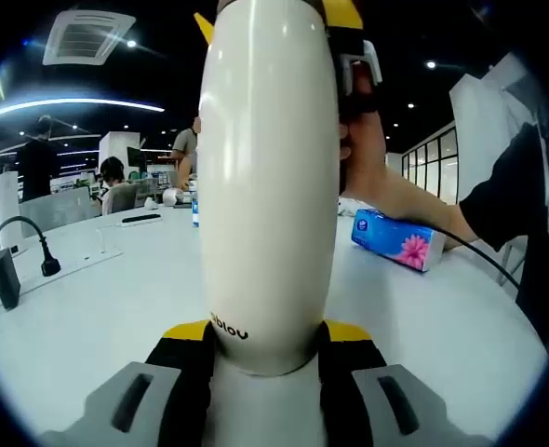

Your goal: Grasp the water cup twist off the cup lid place the cup lid on the table

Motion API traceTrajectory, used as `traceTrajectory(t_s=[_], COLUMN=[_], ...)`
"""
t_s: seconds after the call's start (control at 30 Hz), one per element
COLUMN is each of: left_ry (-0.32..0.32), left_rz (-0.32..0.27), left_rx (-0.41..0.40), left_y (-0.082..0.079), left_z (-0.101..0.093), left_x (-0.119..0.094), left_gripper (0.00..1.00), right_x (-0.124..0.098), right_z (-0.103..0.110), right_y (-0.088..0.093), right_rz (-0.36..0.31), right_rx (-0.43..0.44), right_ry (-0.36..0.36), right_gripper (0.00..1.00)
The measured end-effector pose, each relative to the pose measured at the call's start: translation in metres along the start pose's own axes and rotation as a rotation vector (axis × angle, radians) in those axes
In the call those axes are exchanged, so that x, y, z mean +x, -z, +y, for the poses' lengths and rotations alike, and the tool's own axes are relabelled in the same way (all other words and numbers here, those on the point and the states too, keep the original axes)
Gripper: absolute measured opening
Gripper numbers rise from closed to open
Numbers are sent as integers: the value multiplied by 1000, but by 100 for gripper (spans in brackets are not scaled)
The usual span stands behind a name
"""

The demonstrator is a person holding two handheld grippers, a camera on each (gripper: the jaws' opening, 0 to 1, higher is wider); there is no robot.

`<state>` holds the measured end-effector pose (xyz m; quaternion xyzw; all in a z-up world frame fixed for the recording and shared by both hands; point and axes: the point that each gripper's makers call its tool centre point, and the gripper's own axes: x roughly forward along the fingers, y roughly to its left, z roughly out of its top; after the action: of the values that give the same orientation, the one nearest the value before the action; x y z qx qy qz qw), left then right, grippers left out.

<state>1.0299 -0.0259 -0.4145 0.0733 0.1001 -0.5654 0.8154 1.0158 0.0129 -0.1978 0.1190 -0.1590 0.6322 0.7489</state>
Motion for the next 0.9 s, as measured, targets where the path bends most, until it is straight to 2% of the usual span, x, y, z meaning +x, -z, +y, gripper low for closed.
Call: traceTrajectory(t_s=[0.9], left_ry=[1], left_rz=[1], left_rx=[-1], left_y=[1], left_z=[1], left_x=[1], left_gripper=[46], right_x=[1], right_z=[0], right_y=[-9], right_rz=[-52], right_rx=[0], right_ry=[0], right_gripper=[48])
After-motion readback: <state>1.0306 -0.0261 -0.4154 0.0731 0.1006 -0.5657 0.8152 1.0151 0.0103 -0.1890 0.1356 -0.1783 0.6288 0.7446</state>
